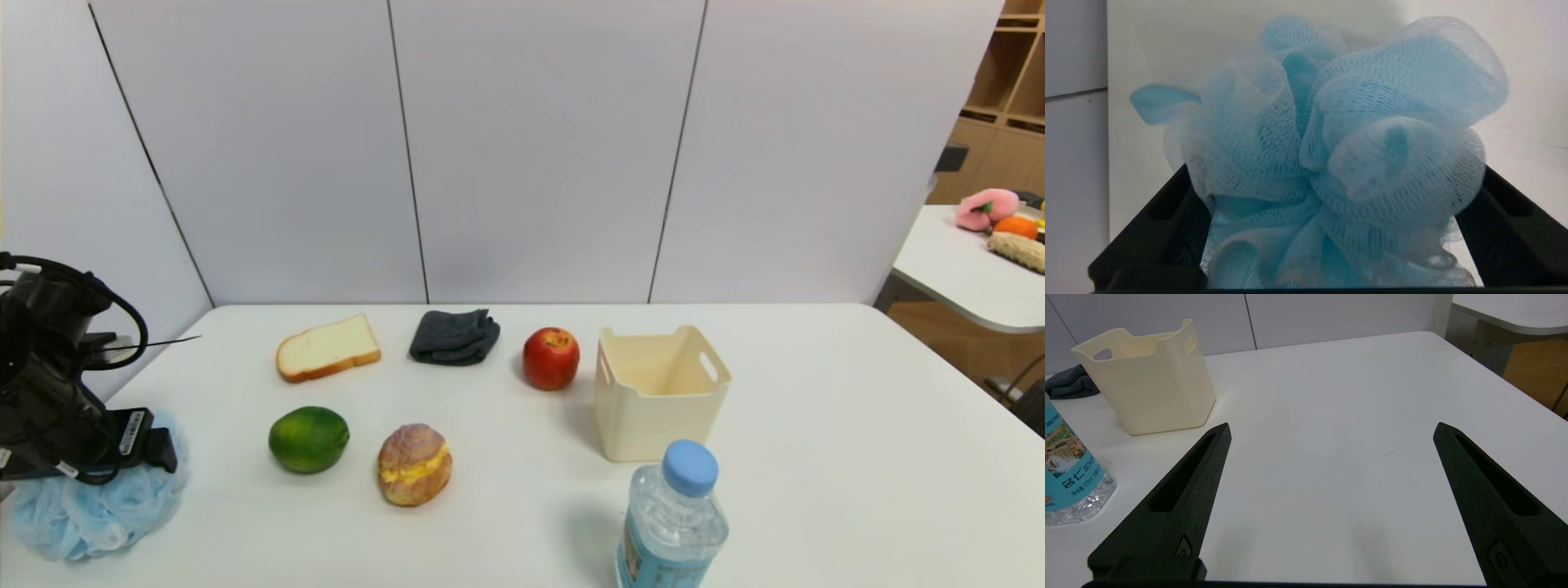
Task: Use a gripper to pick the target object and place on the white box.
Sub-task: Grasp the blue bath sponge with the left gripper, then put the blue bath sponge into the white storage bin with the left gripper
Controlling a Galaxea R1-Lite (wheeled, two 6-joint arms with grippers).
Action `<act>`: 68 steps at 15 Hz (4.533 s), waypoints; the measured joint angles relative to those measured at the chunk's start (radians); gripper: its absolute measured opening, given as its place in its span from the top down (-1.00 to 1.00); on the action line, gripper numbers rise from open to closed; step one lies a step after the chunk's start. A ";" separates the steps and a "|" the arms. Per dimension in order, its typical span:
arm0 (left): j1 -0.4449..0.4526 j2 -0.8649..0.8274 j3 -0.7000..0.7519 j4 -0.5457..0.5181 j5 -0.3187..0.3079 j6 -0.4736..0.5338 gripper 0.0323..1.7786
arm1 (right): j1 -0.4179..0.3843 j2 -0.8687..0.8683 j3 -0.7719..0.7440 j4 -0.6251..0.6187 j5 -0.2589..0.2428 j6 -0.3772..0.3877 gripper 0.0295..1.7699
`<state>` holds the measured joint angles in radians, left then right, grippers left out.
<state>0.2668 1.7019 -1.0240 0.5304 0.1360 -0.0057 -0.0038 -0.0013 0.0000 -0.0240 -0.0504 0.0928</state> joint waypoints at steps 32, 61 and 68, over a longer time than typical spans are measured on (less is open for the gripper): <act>-0.063 -0.020 -0.028 -0.346 -0.116 0.020 0.09 | 0.000 0.000 0.000 0.000 0.000 0.000 -0.93; -0.639 -0.002 -0.345 -0.703 -0.282 -0.017 0.13 | 0.000 0.000 0.000 0.000 0.000 0.000 -0.93; -0.773 0.156 -0.637 -0.711 -0.479 -0.044 0.16 | 0.000 0.000 0.000 0.000 0.000 0.000 -0.93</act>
<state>-0.5064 1.8583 -1.6611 -0.1809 -0.3430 -0.0500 -0.0036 -0.0013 0.0000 -0.0238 -0.0500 0.0932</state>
